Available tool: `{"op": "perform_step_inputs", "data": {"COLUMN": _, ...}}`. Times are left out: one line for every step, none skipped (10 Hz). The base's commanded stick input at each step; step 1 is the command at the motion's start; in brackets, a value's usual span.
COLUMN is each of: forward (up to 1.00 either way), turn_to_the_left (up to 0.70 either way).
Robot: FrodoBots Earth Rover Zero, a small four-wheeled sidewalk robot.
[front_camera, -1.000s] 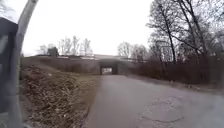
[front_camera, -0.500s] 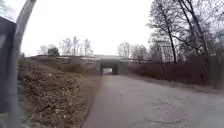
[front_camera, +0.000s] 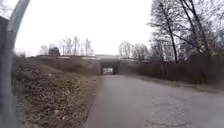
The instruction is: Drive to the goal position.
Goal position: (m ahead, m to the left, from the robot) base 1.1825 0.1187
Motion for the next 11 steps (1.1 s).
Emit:
{"op": "perform_step_inputs", "data": {"forward": 0.45, "turn_to_the_left": 0.21}}
{"op": "perform_step_inputs", "data": {"forward": 0.45, "turn_to_the_left": 0.24}}
{"op": "perform_step_inputs", "data": {"forward": 0.45, "turn_to_the_left": 0.26}}
{"op": "perform_step_inputs", "data": {"forward": 0.45, "turn_to_the_left": 0.27}}
{"op": "perform_step_inputs", "data": {"forward": 0.45, "turn_to_the_left": 0.27}}
{"op": "perform_step_inputs", "data": {"forward": 0.45, "turn_to_the_left": 0.27}}
{"op": "perform_step_inputs", "data": {"forward": 0.45, "turn_to_the_left": 0.27}}
{"op": "perform_step_inputs", "data": {"forward": 0.45, "turn_to_the_left": 0.27}}
{"op": "perform_step_inputs", "data": {"forward": 0.45, "turn_to_the_left": 0.27}}
{"op": "perform_step_inputs", "data": {"forward": 0.45, "turn_to_the_left": 0.27}}
{"op": "perform_step_inputs", "data": {"forward": 0.45, "turn_to_the_left": 0.27}}
